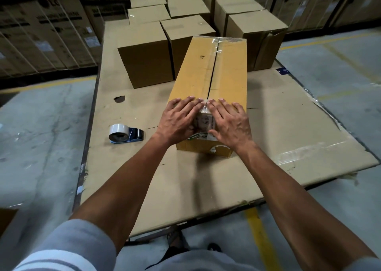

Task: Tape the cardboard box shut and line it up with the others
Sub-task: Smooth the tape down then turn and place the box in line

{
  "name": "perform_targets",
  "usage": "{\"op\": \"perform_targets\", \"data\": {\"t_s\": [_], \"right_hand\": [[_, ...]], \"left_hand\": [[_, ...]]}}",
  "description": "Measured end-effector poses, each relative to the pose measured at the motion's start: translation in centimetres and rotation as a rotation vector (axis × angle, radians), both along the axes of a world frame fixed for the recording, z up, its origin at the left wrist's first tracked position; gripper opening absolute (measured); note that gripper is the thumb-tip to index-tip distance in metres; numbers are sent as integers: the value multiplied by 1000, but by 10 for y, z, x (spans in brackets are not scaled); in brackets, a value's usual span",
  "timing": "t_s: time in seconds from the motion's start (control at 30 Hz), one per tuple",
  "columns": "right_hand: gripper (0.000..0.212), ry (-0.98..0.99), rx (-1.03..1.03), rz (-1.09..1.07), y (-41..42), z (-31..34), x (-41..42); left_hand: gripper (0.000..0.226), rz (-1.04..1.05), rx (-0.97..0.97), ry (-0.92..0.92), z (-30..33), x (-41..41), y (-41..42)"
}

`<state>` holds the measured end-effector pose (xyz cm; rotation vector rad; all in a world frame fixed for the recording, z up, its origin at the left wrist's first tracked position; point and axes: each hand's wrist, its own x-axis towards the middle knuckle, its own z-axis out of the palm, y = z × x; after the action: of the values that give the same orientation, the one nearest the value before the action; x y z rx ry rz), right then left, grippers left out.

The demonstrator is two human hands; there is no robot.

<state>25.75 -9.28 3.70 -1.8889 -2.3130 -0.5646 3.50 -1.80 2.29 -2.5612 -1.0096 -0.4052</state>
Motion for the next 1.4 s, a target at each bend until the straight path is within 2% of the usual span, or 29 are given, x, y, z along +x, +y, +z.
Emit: {"op": "perform_targets", "data": {"t_s": [0.07, 0.2, 0.47, 0.53, 0.6, 0.73, 0.87, 1.07, 1.1, 1.23, 1.33, 1.4], "right_hand": [[98, 1, 4, 4, -1, 1, 0], [75, 47, 86, 0, -1, 0, 0], [95, 29, 33, 18, -1, 0, 2], [80, 85, 65, 20, -2, 1, 1], [62, 157, 88, 9, -2, 4, -1], [49, 206, 138, -38, -2, 1, -7], [53, 183, 200, -14, 0, -6, -4], [90, 74, 101, 6, -5, -9, 3], [87, 90, 115, 5, -5, -9, 3], [52, 169, 185, 10, -5, -6, -1], [48, 203, 221, -7, -4, -7, -3], [55, 172, 207, -11, -2, -12, -1]], "left_hand": [[84, 18, -11, -30, -1, 2, -2], [70, 67, 9, -126, -7, 8, -3], [84, 19, 2, -53, -5, 3, 0], [81, 13, -26, -64, 0, 2, -2], [70, 39, -52, -110, 3, 4, -6], [62, 77, -50, -195, 1, 13, -8], [51, 48, -10, -252, -8, 10, -4], [74, 21, -32, -166, -9, 2, -4], [73, 27, -36, -174, -9, 2, -5], [52, 82, -83, -290, -3, 12, -12], [42, 100, -54, -406, -5, 21, -13], [44, 76, -32, -399, -9, 19, -9]]}}
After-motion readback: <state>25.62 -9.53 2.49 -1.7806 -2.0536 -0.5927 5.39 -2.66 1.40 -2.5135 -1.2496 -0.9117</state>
